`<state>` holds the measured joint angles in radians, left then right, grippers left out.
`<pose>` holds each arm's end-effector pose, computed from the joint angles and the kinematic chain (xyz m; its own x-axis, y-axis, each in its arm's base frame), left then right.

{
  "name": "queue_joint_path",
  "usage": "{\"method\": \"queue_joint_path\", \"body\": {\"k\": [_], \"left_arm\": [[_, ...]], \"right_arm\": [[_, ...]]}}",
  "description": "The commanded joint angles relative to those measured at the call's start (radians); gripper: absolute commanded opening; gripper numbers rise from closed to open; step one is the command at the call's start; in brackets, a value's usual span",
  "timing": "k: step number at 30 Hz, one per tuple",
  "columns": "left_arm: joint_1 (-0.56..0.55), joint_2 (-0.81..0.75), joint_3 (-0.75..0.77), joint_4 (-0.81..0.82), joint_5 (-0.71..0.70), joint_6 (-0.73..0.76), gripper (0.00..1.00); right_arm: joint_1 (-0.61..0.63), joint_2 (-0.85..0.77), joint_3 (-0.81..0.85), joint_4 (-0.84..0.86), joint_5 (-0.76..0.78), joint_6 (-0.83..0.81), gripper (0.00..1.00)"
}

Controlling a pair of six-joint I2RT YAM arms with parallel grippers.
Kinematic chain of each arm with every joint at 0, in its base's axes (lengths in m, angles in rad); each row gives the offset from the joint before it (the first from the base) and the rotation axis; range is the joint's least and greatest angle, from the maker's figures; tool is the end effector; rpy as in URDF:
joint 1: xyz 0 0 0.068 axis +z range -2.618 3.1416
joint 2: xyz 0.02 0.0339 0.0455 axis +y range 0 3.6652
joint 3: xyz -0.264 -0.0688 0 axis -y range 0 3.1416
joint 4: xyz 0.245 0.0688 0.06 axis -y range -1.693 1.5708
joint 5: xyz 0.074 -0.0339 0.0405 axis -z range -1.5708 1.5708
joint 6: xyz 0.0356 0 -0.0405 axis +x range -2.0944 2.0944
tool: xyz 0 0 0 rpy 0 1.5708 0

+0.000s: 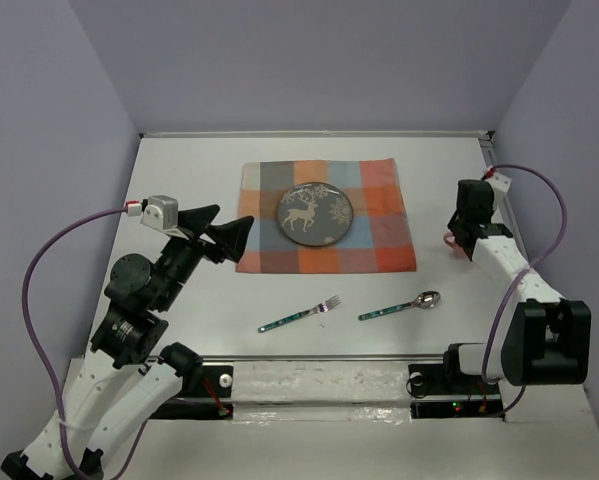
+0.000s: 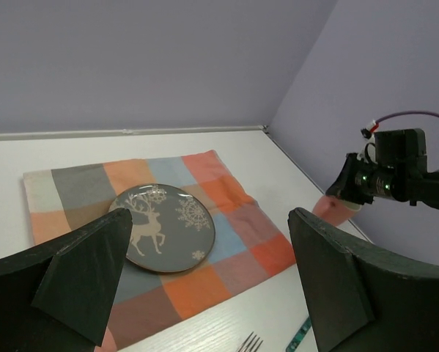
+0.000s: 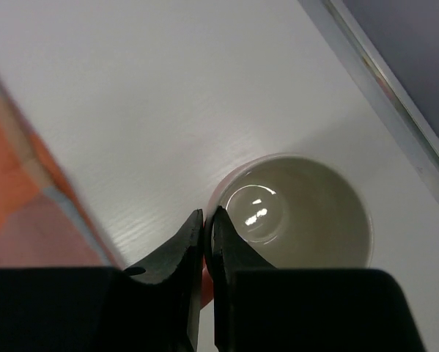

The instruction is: Set the dinner table for one person

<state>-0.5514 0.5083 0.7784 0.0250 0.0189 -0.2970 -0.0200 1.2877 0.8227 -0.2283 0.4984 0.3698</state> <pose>0.0970 -0.0605 0.3971 0.0791 -0.3922 -0.9165 0.5881 0.7607 -0.2747 0.2727 -0.0225 0.2435 -0.4566 0.3267 -0.8276 0.5901 0.8073 -0.0069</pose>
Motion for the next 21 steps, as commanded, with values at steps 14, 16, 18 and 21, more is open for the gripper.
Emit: {"method": "queue_joint_path", "body": {"k": [14, 16, 18, 21], "left_arm": [[0.045, 0.006, -0.013, 0.07, 0.029, 0.007, 0.99], [0.047, 0.004, -0.013, 0.07, 0.026, 0.007, 0.99], [0.05, 0.007, -0.013, 0.069, 0.026, 0.007, 0.99], [0.05, 0.01, -0.013, 0.069, 0.027, 0.009, 0.99]], "right_arm": [[0.244, 0.585, 0.874, 0.072, -0.389, -0.313, 0.0], [0.258, 0.646, 0.953, 0.037, -0.371, -0.338, 0.0], [0.269, 0.72, 1.051, -0.015, -0.365, -0.358, 0.0], [0.279, 0.786, 1.119, -0.032, -0.388, -0.388, 0.0]]}}
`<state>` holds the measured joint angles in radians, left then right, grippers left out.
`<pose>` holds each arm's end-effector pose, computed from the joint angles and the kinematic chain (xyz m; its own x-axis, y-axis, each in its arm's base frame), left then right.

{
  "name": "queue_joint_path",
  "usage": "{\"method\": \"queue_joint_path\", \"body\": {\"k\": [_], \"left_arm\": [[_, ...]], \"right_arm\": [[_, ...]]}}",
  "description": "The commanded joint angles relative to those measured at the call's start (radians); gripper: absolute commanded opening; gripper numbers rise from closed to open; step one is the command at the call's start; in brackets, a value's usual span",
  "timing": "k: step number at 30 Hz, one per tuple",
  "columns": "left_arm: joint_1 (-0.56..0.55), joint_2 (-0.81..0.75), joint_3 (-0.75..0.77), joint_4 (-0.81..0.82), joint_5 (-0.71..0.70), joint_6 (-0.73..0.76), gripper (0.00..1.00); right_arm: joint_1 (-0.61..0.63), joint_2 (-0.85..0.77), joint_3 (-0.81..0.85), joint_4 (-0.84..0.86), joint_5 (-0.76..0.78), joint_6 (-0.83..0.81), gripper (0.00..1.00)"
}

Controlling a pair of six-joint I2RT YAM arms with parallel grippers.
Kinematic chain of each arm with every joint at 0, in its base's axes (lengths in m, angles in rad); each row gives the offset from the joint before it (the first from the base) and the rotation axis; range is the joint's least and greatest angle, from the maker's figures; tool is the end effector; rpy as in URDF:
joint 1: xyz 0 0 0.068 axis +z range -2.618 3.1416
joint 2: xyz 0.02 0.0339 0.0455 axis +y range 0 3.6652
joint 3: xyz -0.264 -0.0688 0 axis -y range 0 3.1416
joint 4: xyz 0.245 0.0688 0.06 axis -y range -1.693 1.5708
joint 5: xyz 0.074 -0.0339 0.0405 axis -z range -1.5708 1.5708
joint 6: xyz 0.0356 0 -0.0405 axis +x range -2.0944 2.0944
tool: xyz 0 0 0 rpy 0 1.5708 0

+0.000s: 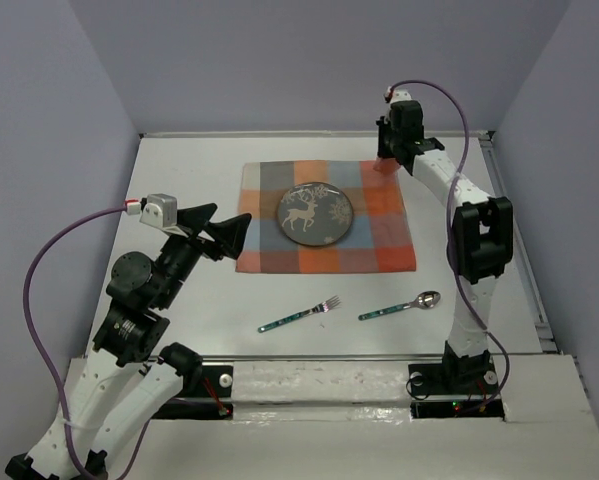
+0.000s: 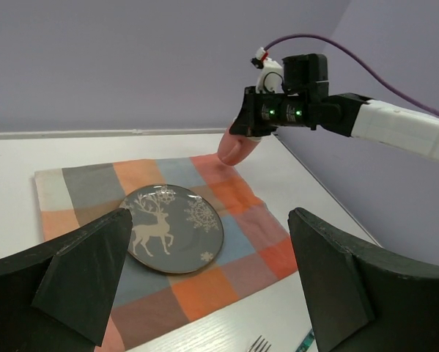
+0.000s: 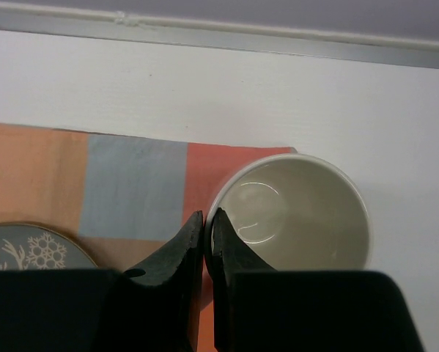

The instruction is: Set the dinner table for one person

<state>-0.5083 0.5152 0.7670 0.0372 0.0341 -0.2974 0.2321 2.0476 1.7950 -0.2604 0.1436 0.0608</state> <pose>0.1022 -0.0583 0.3940 0.0871 -0.3838 -0.9193 0.5653 0.7789 -0.2716 0.4766 0.1074 0.2913 -0.4832 -0.0524 -0.8739 -0.0771 0.9969 -0.0172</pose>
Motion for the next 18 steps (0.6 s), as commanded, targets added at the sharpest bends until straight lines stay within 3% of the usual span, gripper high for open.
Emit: {"method": "queue_joint_path", "body": {"k": [1, 18], "left_arm": [[0.007, 0.005, -0.002, 0.056, 0.013, 0.009, 0.99], [0.014, 0.013, -0.002, 0.056, 0.016, 0.012, 0.99]], "right_arm": [[0.027, 0.04, 0.162, -0.014, -0.032, -0.079, 0.0], [0.046, 0.209, 0.284, -0.092, 0.019, -0.147, 0.0]]}}
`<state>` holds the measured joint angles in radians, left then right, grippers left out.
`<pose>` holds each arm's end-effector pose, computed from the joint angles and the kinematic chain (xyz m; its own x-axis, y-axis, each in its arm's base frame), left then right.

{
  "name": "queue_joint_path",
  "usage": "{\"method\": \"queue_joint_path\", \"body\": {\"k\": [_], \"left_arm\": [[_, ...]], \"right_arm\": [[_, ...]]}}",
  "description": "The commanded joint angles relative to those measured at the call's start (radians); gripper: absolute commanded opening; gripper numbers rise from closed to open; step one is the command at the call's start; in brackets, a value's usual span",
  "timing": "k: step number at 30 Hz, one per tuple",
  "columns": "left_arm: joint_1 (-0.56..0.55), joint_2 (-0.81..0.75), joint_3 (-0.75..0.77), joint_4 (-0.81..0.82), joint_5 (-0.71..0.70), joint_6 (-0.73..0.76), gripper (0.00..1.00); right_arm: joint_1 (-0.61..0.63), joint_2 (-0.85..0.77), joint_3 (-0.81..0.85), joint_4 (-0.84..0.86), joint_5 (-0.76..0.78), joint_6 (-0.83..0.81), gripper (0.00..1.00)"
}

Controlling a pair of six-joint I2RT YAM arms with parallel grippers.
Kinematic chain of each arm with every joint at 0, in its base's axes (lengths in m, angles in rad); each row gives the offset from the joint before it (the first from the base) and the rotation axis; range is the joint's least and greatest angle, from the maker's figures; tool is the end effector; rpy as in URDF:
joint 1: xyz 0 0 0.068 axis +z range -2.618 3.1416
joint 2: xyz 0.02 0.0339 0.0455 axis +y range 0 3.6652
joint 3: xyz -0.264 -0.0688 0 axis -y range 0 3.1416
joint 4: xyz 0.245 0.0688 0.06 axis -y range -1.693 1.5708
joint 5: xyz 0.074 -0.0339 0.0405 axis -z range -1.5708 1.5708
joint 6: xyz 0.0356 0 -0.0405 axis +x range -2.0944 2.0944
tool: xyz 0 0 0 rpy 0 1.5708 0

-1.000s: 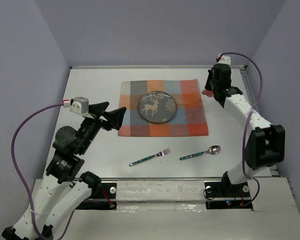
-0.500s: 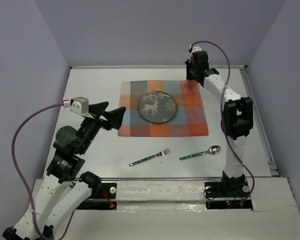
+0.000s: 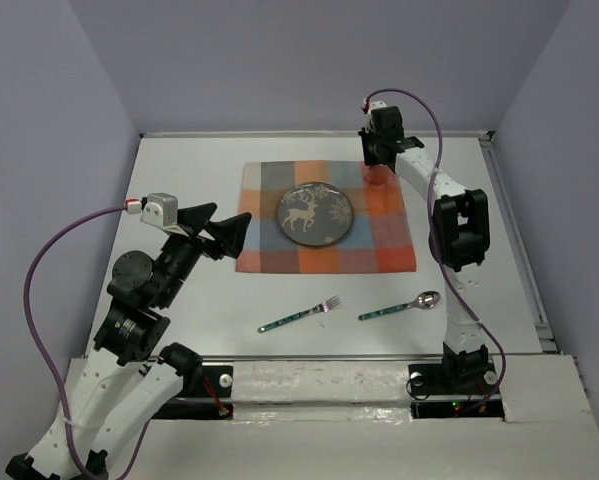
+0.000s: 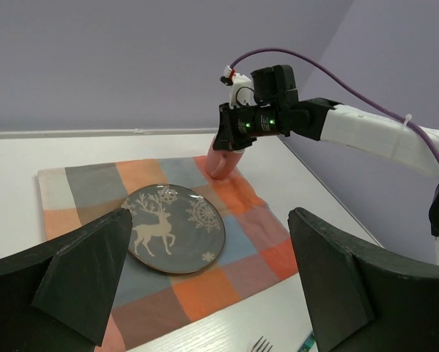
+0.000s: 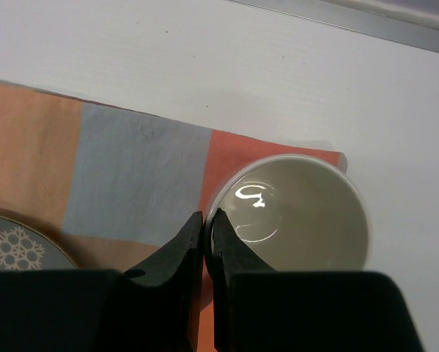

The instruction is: Set the dinner table for one person

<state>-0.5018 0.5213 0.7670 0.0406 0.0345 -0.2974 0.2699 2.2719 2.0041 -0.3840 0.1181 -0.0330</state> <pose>0.1039 -0.0584 0.3937 0.0873 -0.3820 -0.9200 0.5599 0.7827 -0.2718 0.5113 0.1371 0.2419 -0.5786 -0.1941 -0.7922 -0.1937 0.9762 -0.0977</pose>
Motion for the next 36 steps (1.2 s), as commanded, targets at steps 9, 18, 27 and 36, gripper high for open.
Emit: {"method": "queue_joint_path", "body": {"k": [9, 18, 27, 36], "left_arm": [[0.014, 0.006, -0.003, 0.054, 0.015, 0.011, 0.99], [0.02, -0.013, -0.003, 0.056, 0.021, 0.006, 0.99], [-0.003, -0.033, -0.008, 0.067, 0.039, -0.002, 0.99], [-0.01, -0.069, -0.008, 0.073, 0.044, -0.005, 0.99]], "right_arm": [[0.026, -0.066, 0.073, 0.02, 0.11, -0.007, 0.69], [0.11, -0.49, -0.401, 0.12, 0.041, 0.223, 0.87], [0.285, -0.917, -1.014, 0.128, 0.028, 0.473, 0.82], [0.393, -1.233, -1.297, -0.165, 0.126, 0.86, 0.78]]}}
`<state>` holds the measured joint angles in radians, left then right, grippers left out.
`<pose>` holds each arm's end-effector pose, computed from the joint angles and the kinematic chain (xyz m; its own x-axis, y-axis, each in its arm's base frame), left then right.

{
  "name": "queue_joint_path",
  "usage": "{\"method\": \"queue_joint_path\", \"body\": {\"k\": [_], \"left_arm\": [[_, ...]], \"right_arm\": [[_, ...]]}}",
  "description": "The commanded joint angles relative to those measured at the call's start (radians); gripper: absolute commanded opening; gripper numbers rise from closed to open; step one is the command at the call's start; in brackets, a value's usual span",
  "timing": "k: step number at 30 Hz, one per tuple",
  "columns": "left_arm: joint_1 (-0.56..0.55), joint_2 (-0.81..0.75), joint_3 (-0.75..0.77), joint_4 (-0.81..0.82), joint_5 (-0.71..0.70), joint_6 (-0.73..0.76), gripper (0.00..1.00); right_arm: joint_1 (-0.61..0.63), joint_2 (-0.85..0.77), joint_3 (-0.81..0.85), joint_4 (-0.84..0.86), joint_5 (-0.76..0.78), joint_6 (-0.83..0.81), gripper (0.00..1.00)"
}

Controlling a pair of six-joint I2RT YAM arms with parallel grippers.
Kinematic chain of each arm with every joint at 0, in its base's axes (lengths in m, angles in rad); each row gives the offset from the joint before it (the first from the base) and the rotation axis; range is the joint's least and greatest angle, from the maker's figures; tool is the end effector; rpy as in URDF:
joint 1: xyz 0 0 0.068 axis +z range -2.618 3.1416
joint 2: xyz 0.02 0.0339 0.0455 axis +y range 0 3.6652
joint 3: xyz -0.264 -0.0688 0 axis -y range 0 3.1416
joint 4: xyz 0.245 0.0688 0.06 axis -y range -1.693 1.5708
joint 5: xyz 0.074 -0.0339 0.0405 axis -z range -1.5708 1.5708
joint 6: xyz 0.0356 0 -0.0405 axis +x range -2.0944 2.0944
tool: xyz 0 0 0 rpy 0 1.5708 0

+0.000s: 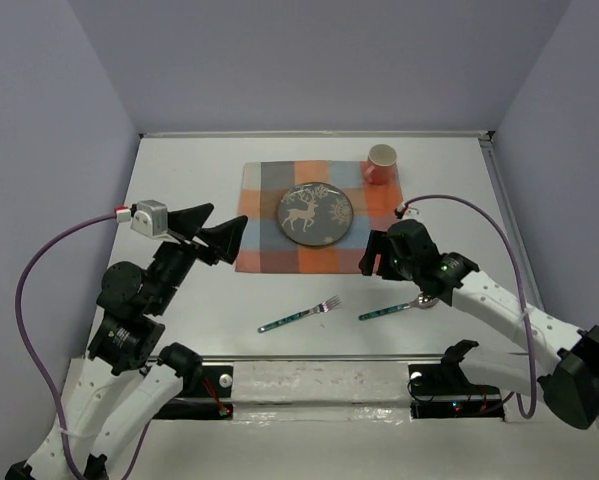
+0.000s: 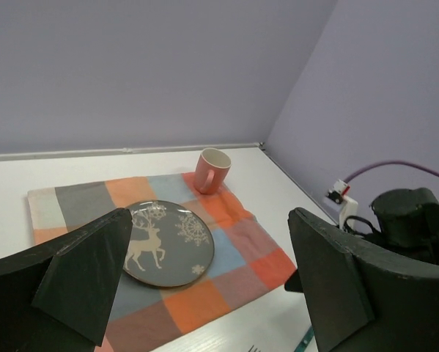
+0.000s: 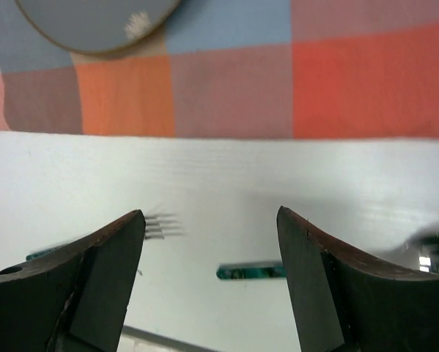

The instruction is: Set the dinner table for one person

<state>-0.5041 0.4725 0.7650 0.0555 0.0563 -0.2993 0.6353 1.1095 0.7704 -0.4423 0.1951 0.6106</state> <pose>0.0911 -0.0526 0.3991 0.1295 -0.4076 -0.9039 0.5931 0.7624 -0.2588 0.1899 0.1314 0.2483 -0.7347 0.1572 -0.6599 -0.0612 0.9535 0.2952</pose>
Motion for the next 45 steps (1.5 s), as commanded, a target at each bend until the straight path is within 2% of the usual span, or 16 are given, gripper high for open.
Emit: {"method": "queue_joint_path", "body": {"k": [1, 5, 11, 17, 23, 32, 45], "left_arm": [[-0.01, -0.026, -0.004, 0.058, 0.02, -0.004, 0.99], [-0.022, -0.035, -0.004, 0.058, 0.019, -0.001, 0.99], [-0.045, -0.046, -0.003, 0.055, 0.019, -0.001, 0.99], [-0.067, -0.058, 0.0, 0.052, 0.014, 0.003, 0.99], [-0.07, -0.081, 0.002, 0.049, -0.001, 0.009, 0.99], [-0.074, -0.075, -0.001, 0.05, 0.004, 0.008, 0.99], [-0.074, -0.072, -0.001, 0.05, 0.004, 0.008, 0.99]], "right_arm": [[0.047, -0.077, -0.077, -0.127, 0.07, 0.241, 0.78], [0.076, -0.083, -0.106, -0.211, 0.107, 0.362, 0.79], [0.076, -0.028, -0.118, -0.252, 0.13, 0.435, 0.78], [0.076, 0.006, -0.088, -0.386, 0.198, 0.5, 0.7], [0.076, 0.039, -0.047, -0.493, 0.242, 0.499, 0.66], [0.076, 0.119, -0.069, -0.34, 0.162, 0.491, 0.63], [0.076, 0.182, -0.105, -0.25, 0.145, 0.499, 0.62]]}}
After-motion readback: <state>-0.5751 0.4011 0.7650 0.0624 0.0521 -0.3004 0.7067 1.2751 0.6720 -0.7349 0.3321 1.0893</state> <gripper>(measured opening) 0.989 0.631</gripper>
